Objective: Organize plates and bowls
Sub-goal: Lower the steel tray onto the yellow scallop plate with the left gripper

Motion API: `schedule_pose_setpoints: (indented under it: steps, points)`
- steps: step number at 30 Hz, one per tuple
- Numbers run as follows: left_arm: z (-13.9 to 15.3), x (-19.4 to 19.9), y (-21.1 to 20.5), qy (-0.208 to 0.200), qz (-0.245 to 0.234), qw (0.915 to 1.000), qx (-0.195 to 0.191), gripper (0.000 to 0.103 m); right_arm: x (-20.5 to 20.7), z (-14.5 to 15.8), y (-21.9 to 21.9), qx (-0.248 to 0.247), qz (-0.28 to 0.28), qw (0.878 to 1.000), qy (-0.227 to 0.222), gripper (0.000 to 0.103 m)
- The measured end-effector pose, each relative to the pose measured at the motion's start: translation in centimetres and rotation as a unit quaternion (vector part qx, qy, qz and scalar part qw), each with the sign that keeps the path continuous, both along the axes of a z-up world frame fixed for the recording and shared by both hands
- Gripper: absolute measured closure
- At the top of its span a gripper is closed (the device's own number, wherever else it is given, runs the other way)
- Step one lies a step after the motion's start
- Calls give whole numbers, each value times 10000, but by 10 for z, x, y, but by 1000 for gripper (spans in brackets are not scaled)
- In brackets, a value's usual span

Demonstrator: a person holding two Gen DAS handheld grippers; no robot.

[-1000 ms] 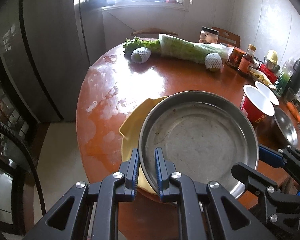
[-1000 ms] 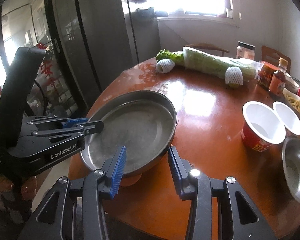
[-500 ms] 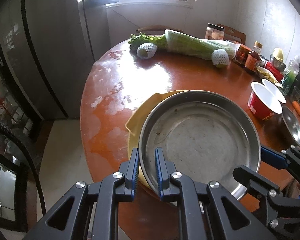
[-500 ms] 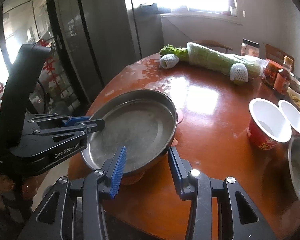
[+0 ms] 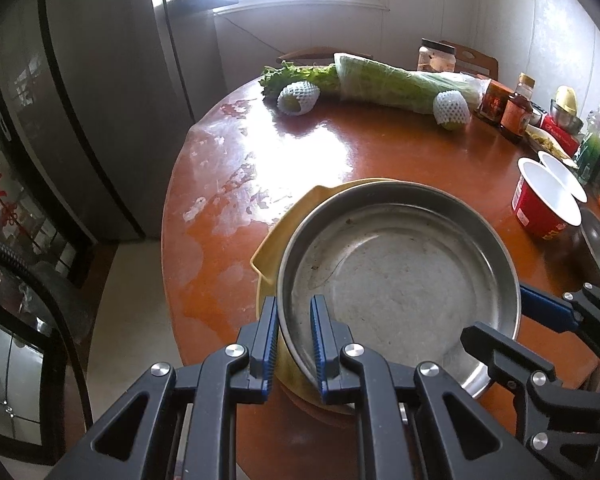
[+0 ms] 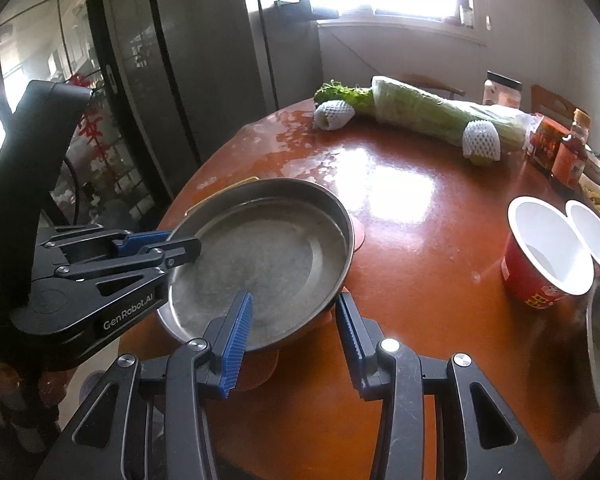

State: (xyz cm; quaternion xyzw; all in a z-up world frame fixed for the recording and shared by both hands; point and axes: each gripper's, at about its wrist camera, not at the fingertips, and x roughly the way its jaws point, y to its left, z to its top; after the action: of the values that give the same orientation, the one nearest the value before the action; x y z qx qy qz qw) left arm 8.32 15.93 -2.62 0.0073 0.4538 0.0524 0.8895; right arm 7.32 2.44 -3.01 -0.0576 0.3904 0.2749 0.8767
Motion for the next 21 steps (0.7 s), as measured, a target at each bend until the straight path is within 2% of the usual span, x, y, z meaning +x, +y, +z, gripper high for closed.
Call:
schedule_pose_setpoints:
  steps: [10, 21]
  points:
    - [2, -2, -2, -127, 29, 9998, 121, 86, 4, -3, 6, -96, -60, 9999, -94, 57]
    - [4, -1, 4, -231, 65, 9996, -122, 83, 12, -7, 12, -220, -57, 9997, -114, 57]
